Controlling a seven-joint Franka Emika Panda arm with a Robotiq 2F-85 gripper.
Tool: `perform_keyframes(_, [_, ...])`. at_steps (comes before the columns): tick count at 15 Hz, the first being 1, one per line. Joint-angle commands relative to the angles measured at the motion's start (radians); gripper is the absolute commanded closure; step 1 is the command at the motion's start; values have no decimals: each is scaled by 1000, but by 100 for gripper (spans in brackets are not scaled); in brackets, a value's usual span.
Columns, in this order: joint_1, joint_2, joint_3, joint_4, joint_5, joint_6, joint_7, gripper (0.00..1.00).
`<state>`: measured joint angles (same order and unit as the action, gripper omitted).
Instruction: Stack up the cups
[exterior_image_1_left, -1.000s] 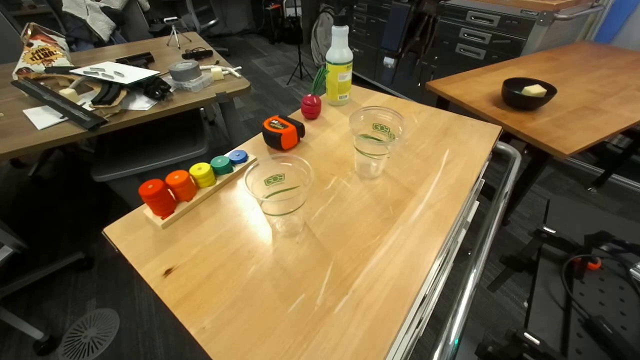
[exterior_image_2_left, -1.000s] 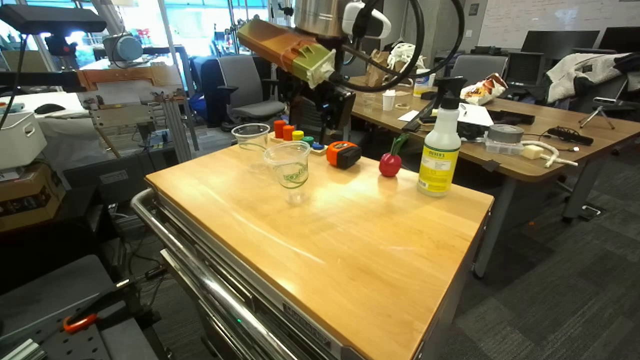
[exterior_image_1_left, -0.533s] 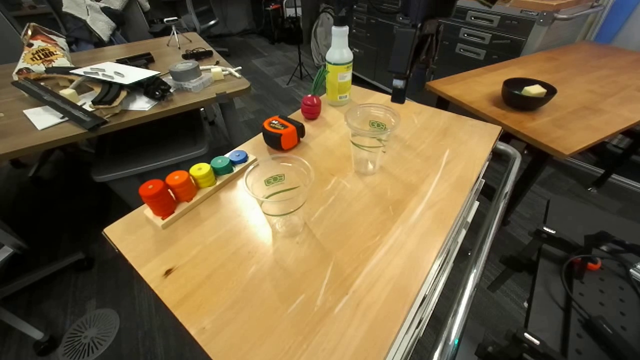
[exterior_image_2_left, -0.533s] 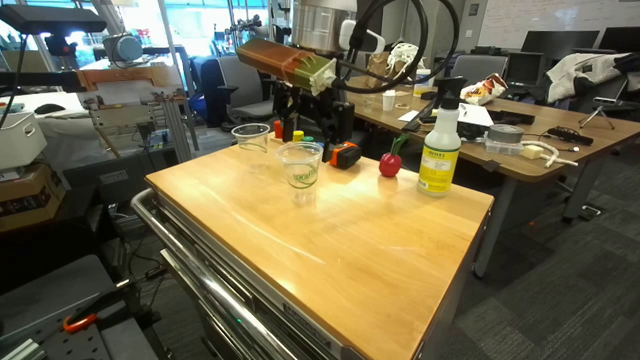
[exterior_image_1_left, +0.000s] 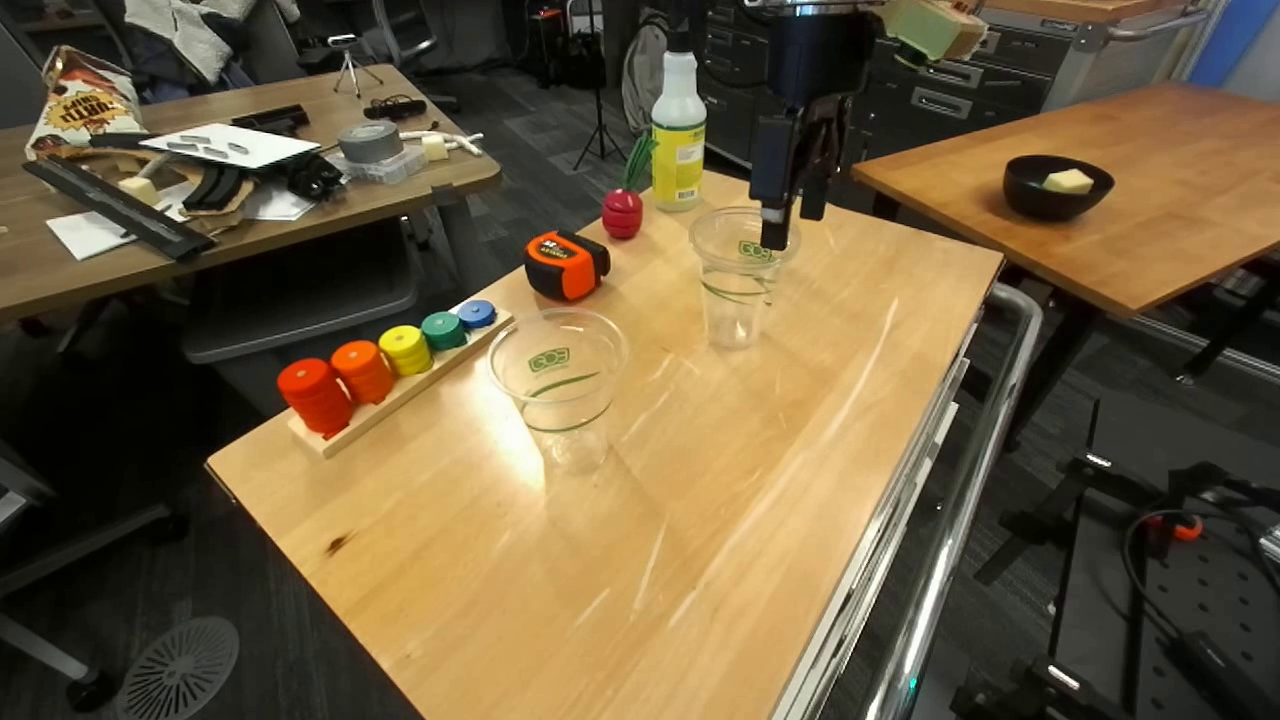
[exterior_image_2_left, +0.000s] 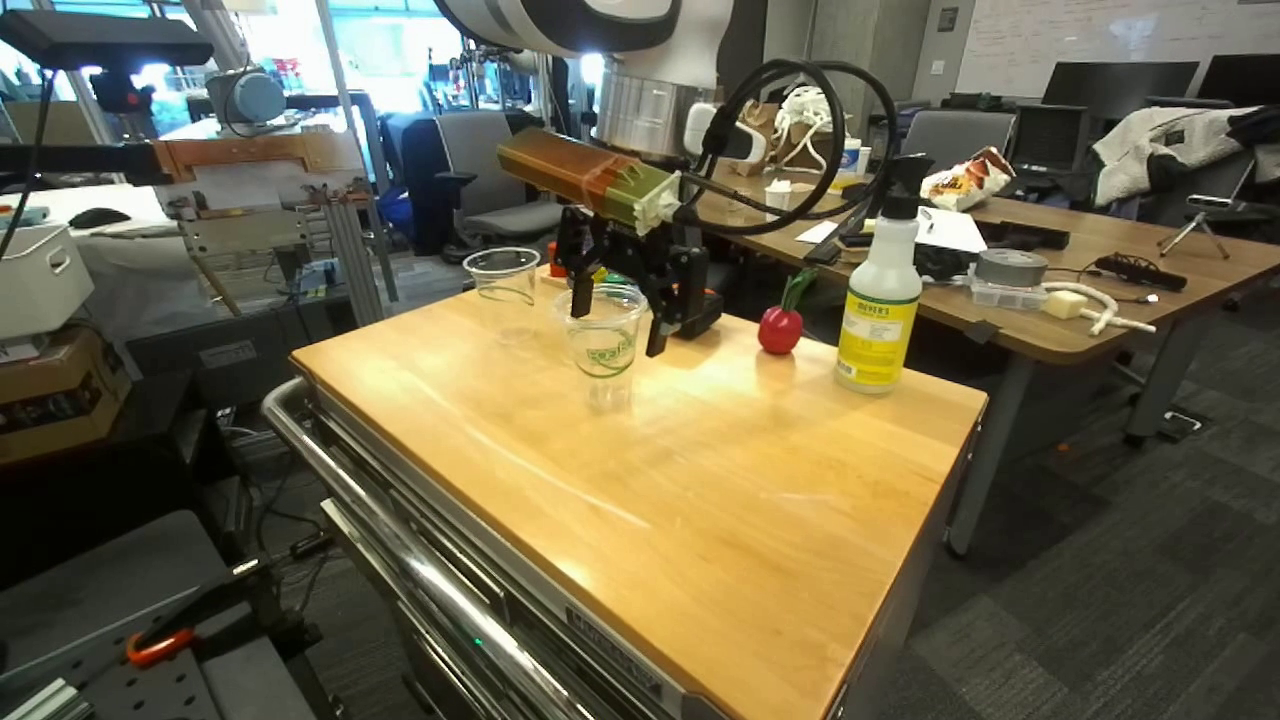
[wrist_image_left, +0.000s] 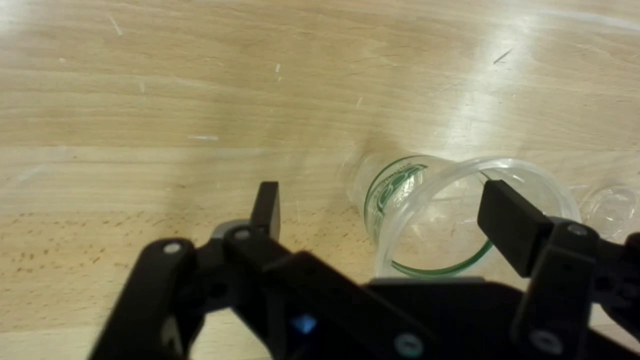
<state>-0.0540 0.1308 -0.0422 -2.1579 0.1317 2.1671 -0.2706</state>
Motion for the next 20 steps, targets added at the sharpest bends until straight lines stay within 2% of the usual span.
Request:
perform_keyframes(1, [0,40,7,51,-13,5,40,28])
perform_keyframes(9, [-3,78,19,90,22,-8,50,89])
perform_keyframes(11, [-11,82,25,99,67,-18,42,100])
perform_keyframes(16, [-20,59,23,121,181,-52,69,99])
perform_keyframes(20, [1,15,31,200,169,-112,123,99])
